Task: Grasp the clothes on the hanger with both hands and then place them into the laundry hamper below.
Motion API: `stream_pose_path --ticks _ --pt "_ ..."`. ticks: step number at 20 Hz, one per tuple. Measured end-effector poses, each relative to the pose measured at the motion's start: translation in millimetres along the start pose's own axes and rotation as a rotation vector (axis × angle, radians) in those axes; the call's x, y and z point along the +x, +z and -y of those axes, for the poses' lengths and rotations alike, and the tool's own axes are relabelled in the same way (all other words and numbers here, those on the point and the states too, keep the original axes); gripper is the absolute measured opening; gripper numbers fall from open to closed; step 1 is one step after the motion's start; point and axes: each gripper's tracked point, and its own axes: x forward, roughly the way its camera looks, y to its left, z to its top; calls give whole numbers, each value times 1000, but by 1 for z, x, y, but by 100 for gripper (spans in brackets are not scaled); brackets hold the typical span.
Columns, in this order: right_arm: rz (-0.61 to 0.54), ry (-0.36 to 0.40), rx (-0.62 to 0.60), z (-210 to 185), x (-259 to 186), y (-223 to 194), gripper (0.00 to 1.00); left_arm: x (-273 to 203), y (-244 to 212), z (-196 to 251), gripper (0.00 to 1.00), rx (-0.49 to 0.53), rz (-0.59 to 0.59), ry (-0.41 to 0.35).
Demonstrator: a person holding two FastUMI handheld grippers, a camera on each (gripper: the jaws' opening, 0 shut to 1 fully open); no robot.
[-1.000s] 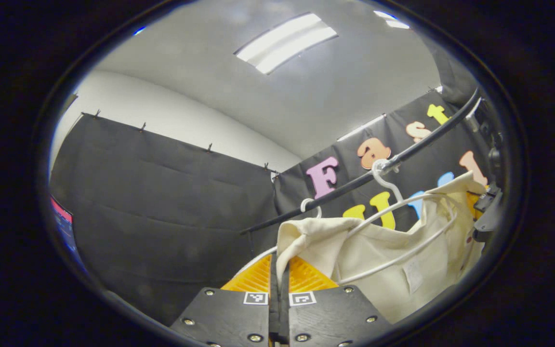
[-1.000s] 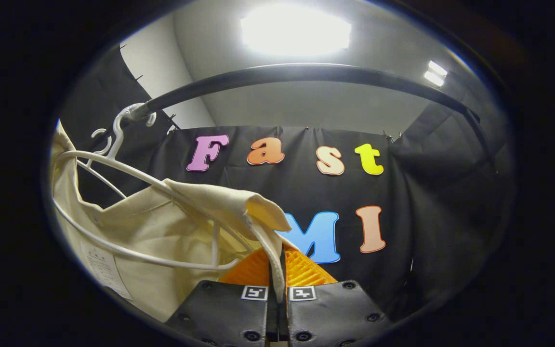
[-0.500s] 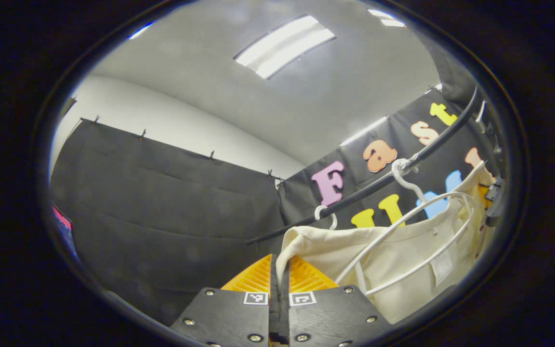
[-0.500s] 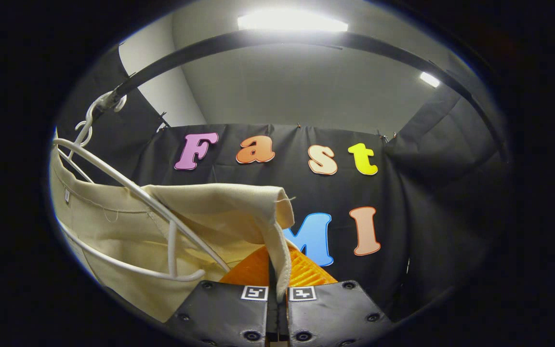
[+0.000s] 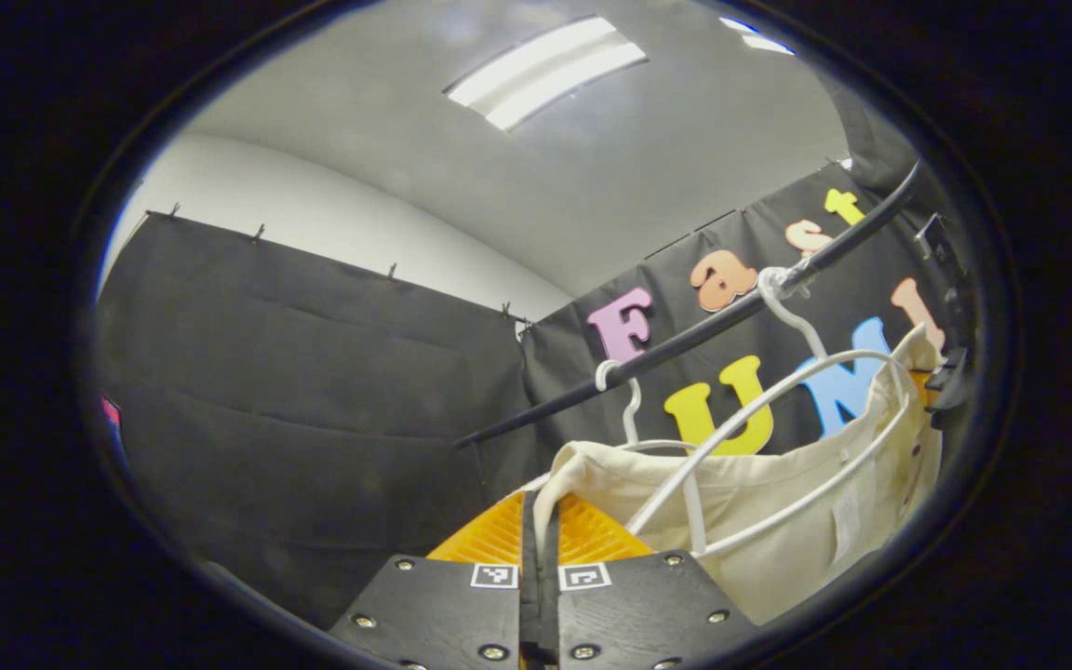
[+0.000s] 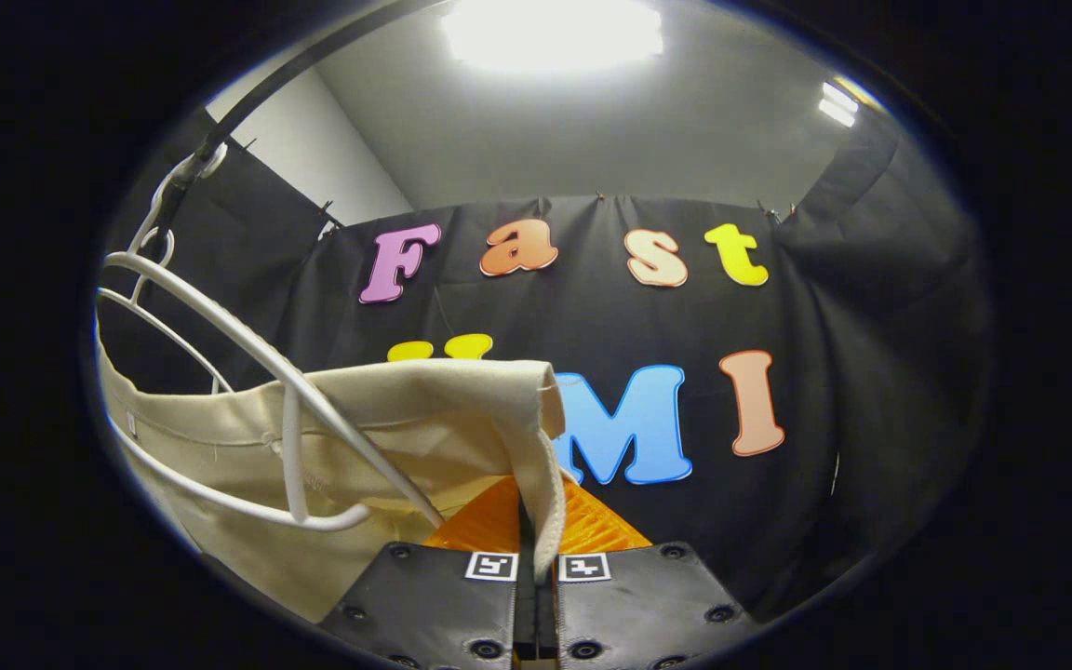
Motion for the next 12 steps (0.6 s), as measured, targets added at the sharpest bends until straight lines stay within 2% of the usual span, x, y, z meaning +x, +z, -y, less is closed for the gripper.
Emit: stream_pose_path --ticks 5,9,10,12 --pt "-66 20 -1 -7 -10 -31 1 -10 -14 5 1 23 -9 -11" --pt "-74 29 -3 -11 -28 -39 1 -24 -20 1 0 54 -4 -8" --pt "-77 31 -6 -12 -32 -41 0 -25 -24 0 2 55 -11 -8" --pt "-95 35 -20 -13 -36 -46 2 -28 -37 -3 1 36 -49 -9"
